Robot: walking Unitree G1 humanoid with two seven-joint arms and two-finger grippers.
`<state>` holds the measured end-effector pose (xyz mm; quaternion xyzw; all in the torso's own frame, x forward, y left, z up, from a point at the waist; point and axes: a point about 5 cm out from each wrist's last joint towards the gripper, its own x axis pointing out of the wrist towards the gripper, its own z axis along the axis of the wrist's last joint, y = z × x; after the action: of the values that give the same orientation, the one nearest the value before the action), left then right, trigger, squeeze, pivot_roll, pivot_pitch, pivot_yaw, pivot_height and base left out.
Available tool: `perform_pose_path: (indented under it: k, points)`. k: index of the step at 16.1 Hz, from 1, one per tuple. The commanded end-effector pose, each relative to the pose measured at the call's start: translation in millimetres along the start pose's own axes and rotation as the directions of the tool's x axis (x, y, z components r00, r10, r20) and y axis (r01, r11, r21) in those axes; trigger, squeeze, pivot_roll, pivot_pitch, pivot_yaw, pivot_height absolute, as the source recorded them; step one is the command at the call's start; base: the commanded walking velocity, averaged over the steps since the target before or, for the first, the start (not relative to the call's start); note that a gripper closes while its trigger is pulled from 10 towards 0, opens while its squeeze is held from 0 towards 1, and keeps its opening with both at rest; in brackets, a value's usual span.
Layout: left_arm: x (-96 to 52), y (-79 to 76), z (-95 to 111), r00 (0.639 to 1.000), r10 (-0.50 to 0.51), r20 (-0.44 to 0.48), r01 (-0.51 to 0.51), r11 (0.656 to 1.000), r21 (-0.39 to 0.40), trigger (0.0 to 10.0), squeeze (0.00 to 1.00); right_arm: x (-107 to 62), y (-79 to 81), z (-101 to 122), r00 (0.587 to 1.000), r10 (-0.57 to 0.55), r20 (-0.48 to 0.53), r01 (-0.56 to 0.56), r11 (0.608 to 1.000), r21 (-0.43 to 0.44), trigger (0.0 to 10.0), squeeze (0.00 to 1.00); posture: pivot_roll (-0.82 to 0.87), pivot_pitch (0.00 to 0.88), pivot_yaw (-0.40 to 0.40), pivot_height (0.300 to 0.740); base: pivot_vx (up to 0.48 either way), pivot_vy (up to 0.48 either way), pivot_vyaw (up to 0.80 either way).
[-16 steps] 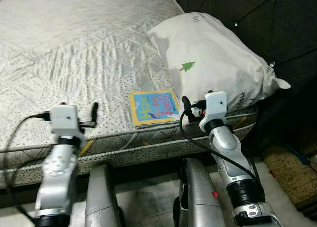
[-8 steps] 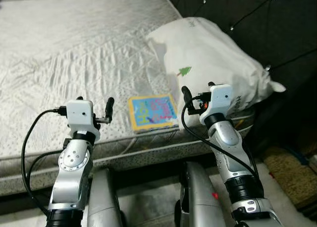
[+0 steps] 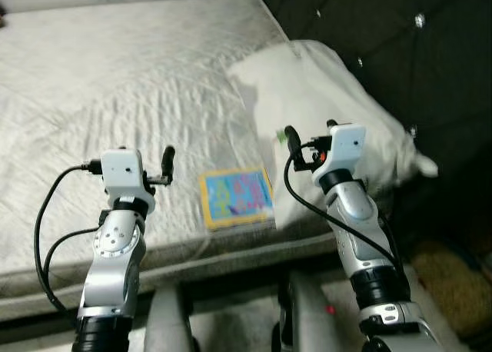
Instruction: Clean up the room
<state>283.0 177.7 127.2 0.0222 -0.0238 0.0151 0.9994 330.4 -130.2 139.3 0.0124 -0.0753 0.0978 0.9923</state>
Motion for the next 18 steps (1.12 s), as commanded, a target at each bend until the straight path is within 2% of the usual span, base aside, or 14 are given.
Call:
perform_pose_path:
  k: [1, 5, 18]
  points:
    - [0.9, 5.0, -0.1, 1.0, 0.016, 0.001, -0.016, 1.0, 0.018, 10.0, 0.0, 3.3, -0.9, 5.3, 1.0, -0.008, 0.021, 0.008, 1.0, 0.004, 10.0, 0.0, -0.01, 0.0, 0.002, 0.701, 0.0, 0.0, 0.0]
    - [1.8, 1.9, -0.6, 1.0, 0.001, -0.006, -0.001, 1.0, 0.014, 10.0, 0.0, 3.0, -0.5, 4.6, 1.0, -0.01, 0.021, 0.01, 1.0, 0.001, 10.0, 0.0, -0.02, 0.0, 0.005, 0.74, 0.0, 0.0, 0.0]
    - [1.6, 2.3, -2.0, 1.0, 0.001, -0.012, -0.001, 1.0, 0.01, 10.0, 0.0, 2.6, -1.1, 4.3, 1.0, -0.01, 0.021, 0.01, 1.0, -0.001, 10.0, 0.0, -0.02, 0.0, 0.005, 0.74, 0.0, 0.0, 0.0]
